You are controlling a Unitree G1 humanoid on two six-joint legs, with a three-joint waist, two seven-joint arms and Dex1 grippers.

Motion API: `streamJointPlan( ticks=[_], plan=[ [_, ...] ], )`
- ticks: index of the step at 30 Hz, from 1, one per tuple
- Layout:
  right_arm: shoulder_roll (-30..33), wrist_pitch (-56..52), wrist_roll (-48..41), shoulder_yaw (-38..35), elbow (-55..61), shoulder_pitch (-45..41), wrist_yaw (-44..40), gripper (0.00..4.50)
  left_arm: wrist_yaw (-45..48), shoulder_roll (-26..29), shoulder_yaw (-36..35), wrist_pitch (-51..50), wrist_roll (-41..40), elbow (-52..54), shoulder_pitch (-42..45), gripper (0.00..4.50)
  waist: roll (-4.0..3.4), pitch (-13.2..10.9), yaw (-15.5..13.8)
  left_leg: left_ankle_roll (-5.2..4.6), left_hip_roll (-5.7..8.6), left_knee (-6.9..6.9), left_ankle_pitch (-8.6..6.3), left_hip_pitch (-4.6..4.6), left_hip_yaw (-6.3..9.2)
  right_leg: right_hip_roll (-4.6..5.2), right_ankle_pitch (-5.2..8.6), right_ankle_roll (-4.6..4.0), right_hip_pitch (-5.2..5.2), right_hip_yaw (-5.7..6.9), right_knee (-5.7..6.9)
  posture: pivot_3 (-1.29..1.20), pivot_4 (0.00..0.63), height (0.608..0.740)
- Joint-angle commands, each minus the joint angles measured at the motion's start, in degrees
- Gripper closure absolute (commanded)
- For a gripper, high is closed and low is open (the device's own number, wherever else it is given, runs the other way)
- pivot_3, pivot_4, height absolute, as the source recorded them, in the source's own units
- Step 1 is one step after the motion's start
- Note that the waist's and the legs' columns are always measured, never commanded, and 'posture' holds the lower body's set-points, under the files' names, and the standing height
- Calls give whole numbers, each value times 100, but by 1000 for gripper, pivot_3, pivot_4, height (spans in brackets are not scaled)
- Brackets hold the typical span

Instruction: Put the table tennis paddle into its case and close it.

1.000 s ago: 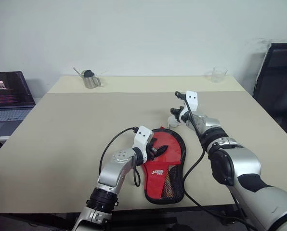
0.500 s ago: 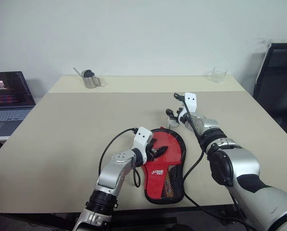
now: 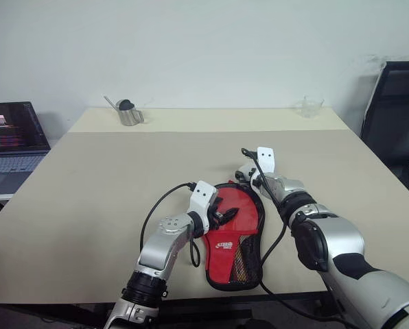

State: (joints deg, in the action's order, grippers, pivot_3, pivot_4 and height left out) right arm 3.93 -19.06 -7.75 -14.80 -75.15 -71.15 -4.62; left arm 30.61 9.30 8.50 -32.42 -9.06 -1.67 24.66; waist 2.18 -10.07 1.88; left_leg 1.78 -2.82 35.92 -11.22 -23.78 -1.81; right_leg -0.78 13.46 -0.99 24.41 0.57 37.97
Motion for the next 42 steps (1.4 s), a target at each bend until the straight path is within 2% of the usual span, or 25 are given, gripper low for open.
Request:
streamJointPlan(
  ticks=[1,4,13,17,26,30,33,37,42],
  plan=[
    [-34,105,40,32,87,-30,12,18,-26,12,-1,-39,-79,262,-42,1142,0,0,1,0,0,0,0,0,0,0,0,0,0,0,0,0,150,740],
    [-42,161,44,46,94,-28,2,579,-46,14,-11,-58,-78,297,-71,1142,0,0,1,0,-1,-1,0,0,1,0,0,0,0,1,0,0,150,740],
    [-45,228,120,71,87,-13,37,3587,-78,3,2,-89,-69,346,-106,1142,0,0,1,0,0,-1,0,0,1,0,0,0,0,1,0,0,150,740],
    [-35,255,138,59,90,-17,81,4359,-79,6,11,-95,-77,351,-105,1142,0,0,1,0,0,0,0,1,1,0,0,0,0,1,0,0,150,740],
    [330,118,327,221,215,46,-225,4474,-117,-53,16,-129,-93,288,-76,1142,0,0,-6,0,1,0,0,0,1,0,0,0,0,1,-1,0,150,740],
    [671,33,551,558,369,262,-469,4475,-166,-106,-32,-128,-113,257,-87,1142,0,0,-43,0,5,0,0,-2,2,0,0,1,-1,4,-2,0,150,740],
    [968,237,1072,1205,809,604,-817,4476,-154,-80,-64,-139,-134,268,-92,1142,0,0,-75,0,7,1,0,-3,3,0,1,2,-2,4,-4,0,150,740],
    [1268,-459,971,1501,2344,1379,-1687,4478,-177,-30,-105,-139,-170,240,-100,1142,0,0,-129,0,7,2,0,-5,5,1,0,7,-5,4,-9,0,150,740],
    [1503,-1408,738,1573,4350,2240,-2104,4487,-191,-1,-151,-149,-190,249,-117,1142,-1,0,-167,0,6,-2,-1,-7,7,1,1,8,-4,6,-15,0,150,740]
  ],
)
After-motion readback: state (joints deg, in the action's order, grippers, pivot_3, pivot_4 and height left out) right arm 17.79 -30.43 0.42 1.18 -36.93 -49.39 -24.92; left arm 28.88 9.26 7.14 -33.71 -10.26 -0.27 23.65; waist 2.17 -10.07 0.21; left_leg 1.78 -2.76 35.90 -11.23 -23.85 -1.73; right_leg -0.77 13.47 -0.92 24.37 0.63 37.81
